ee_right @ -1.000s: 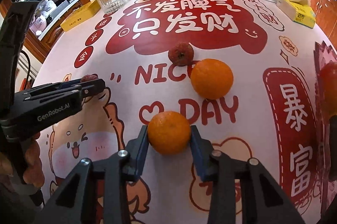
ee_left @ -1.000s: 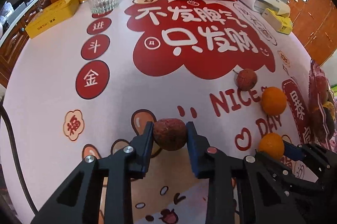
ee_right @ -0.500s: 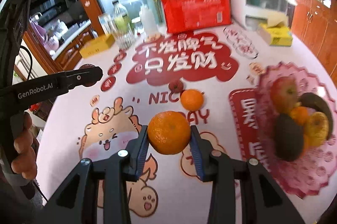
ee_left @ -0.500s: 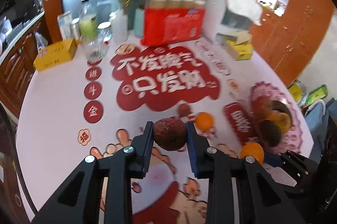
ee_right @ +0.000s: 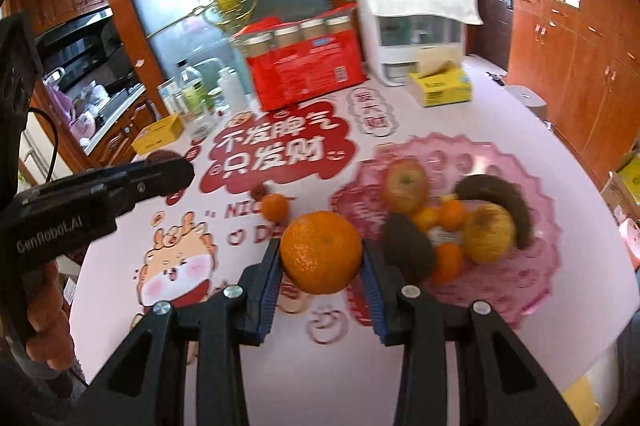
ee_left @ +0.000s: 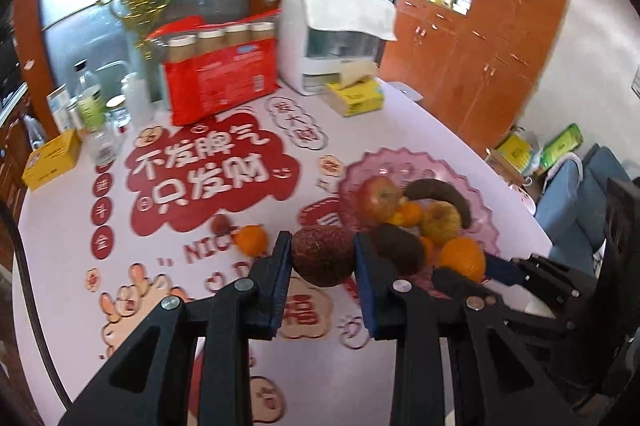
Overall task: Organize fruits
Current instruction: 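Carry the mandarin with the right gripper and the lychee with the left gripper into the bowl, then open the right gripper over the bowl while the left gripper releases the lychee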
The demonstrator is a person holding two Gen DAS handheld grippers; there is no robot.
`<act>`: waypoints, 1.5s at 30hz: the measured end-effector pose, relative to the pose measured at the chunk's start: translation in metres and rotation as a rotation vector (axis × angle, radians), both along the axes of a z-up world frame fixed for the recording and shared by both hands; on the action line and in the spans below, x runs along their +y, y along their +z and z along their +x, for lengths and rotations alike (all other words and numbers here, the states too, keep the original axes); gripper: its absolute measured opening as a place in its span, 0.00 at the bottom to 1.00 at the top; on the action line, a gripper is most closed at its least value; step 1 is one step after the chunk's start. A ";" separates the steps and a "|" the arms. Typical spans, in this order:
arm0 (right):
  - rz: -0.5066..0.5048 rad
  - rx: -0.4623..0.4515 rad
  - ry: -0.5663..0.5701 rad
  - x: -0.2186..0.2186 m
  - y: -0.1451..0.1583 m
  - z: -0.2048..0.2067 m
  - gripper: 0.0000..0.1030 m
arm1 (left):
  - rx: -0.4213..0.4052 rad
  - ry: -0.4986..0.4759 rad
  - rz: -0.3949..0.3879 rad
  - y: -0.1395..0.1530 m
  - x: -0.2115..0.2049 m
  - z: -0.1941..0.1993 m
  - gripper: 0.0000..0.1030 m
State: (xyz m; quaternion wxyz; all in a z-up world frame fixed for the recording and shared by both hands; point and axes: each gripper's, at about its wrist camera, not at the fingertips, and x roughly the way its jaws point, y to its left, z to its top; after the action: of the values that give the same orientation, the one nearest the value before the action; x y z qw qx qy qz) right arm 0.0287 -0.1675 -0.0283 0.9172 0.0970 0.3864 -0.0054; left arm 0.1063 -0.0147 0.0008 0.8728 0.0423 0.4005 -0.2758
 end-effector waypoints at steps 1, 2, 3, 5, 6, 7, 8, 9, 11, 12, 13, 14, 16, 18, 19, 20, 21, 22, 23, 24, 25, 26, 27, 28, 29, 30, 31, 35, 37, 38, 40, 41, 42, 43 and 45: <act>-0.001 -0.004 -0.008 -0.010 0.002 -0.003 0.37 | -0.001 -0.004 0.005 0.000 -0.012 -0.002 0.28; -0.006 -0.008 -0.018 -0.020 0.004 -0.005 0.37 | 0.000 -0.006 0.008 0.000 -0.020 -0.003 0.28; -0.013 -0.012 -0.027 -0.030 0.006 -0.007 0.37 | 0.004 -0.009 0.010 0.000 -0.030 -0.003 0.28; -0.023 -0.014 -0.041 -0.047 0.009 -0.009 0.37 | 0.010 -0.013 0.013 -0.001 -0.049 -0.003 0.28; -0.031 -0.013 -0.052 -0.059 0.009 -0.009 0.37 | 0.013 -0.014 0.018 -0.003 -0.058 -0.002 0.28; -0.036 -0.009 -0.059 -0.069 0.007 -0.008 0.37 | 0.019 -0.015 0.024 -0.006 -0.068 -0.001 0.28; -0.038 -0.002 -0.065 -0.078 0.005 -0.006 0.37 | 0.025 -0.014 0.028 -0.008 -0.076 0.000 0.28; -0.038 0.002 -0.067 -0.084 0.002 -0.006 0.37 | 0.032 -0.014 0.033 -0.012 -0.085 0.001 0.28; -0.036 0.023 -0.066 -0.103 -0.008 -0.003 0.37 | 0.057 -0.012 0.052 -0.022 -0.104 0.005 0.28; -0.035 0.032 -0.064 -0.107 -0.012 -0.002 0.37 | 0.074 -0.012 0.061 -0.030 -0.114 0.008 0.28; -0.030 0.053 -0.056 -0.116 -0.021 0.001 0.37 | 0.085 -0.011 0.070 -0.035 -0.122 0.010 0.28; -0.028 0.065 -0.050 -0.120 -0.026 0.002 0.37 | 0.096 -0.010 0.078 -0.041 -0.130 0.013 0.28; -0.032 0.099 -0.035 -0.131 -0.041 0.007 0.37 | 0.119 -0.009 0.098 -0.056 -0.147 0.018 0.28; -0.032 0.125 -0.019 -0.138 -0.052 0.011 0.37 | 0.135 -0.011 0.113 -0.067 -0.159 0.021 0.28; -0.029 0.140 -0.007 -0.142 -0.059 0.014 0.37 | 0.145 -0.010 0.124 -0.076 -0.167 0.024 0.28; -0.026 0.156 0.006 -0.145 -0.066 0.017 0.37 | 0.152 -0.010 0.131 -0.080 -0.171 0.025 0.28; -0.027 0.170 0.016 -0.147 -0.072 0.020 0.37 | 0.163 -0.009 0.141 -0.088 -0.178 0.027 0.28; -0.029 0.181 0.023 -0.148 -0.076 0.022 0.37 | 0.172 -0.007 0.147 -0.094 -0.182 0.029 0.28; -0.033 0.197 0.036 -0.149 -0.082 0.024 0.37 | 0.182 -0.005 0.151 -0.099 -0.186 0.031 0.28; -0.035 0.211 0.049 -0.149 -0.086 0.026 0.37 | 0.192 -0.001 0.154 -0.104 -0.189 0.033 0.28; -0.034 0.221 0.059 -0.150 -0.089 0.027 0.37 | 0.197 0.003 0.156 -0.107 -0.191 0.035 0.28; -0.032 0.232 0.073 -0.151 -0.093 0.027 0.37 | 0.204 0.006 0.159 -0.111 -0.194 0.037 0.28; -0.030 0.239 0.083 -0.151 -0.095 0.028 0.37 | 0.210 0.008 0.162 -0.116 -0.198 0.039 0.28; -0.028 0.247 0.098 -0.151 -0.099 0.029 0.37 | 0.212 0.010 0.165 -0.118 -0.200 0.040 0.28; -0.027 0.253 0.107 -0.151 -0.101 0.030 0.38 | 0.215 0.012 0.169 -0.121 -0.202 0.041 0.28; -0.028 0.260 0.117 -0.151 -0.102 0.031 0.38 | 0.217 0.015 0.173 -0.123 -0.204 0.043 0.28; -0.028 0.268 0.130 -0.151 -0.105 0.032 0.38 | 0.208 0.019 0.176 -0.124 -0.206 0.044 0.28; -0.019 0.282 0.165 -0.151 -0.109 0.034 0.39 | 0.212 0.013 0.187 -0.129 -0.213 0.047 0.28; -0.013 0.294 0.175 -0.151 -0.111 0.035 0.39 | 0.201 0.009 0.203 -0.130 -0.216 0.046 0.28; -0.009 0.298 0.175 -0.151 -0.111 0.036 0.39 | 0.200 0.006 0.207 -0.131 -0.217 0.045 0.29; 0.004 0.300 0.177 -0.153 -0.112 0.036 0.39 | 0.194 0.000 0.209 -0.130 -0.218 0.043 0.32; 0.010 0.297 0.175 -0.153 -0.111 0.036 0.40 | 0.191 -0.002 0.210 -0.130 -0.219 0.042 0.35; 0.019 0.291 0.174 -0.154 -0.110 0.037 0.41 | 0.187 -0.003 0.212 -0.129 -0.219 0.041 0.37; 0.026 0.284 0.172 -0.155 -0.109 0.036 0.42 | 0.181 -0.004 0.215 -0.127 -0.218 0.040 0.39; 0.037 0.266 0.164 -0.156 -0.104 0.035 0.46 | 0.169 -0.001 0.217 -0.124 -0.216 0.037 0.45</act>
State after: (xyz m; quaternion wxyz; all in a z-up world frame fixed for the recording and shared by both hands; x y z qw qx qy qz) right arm 0.0641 -0.3237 -0.1323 0.8534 0.0806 0.5110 0.0640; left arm 0.1436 -0.2310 -0.1229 0.8260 0.1133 0.5000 -0.2340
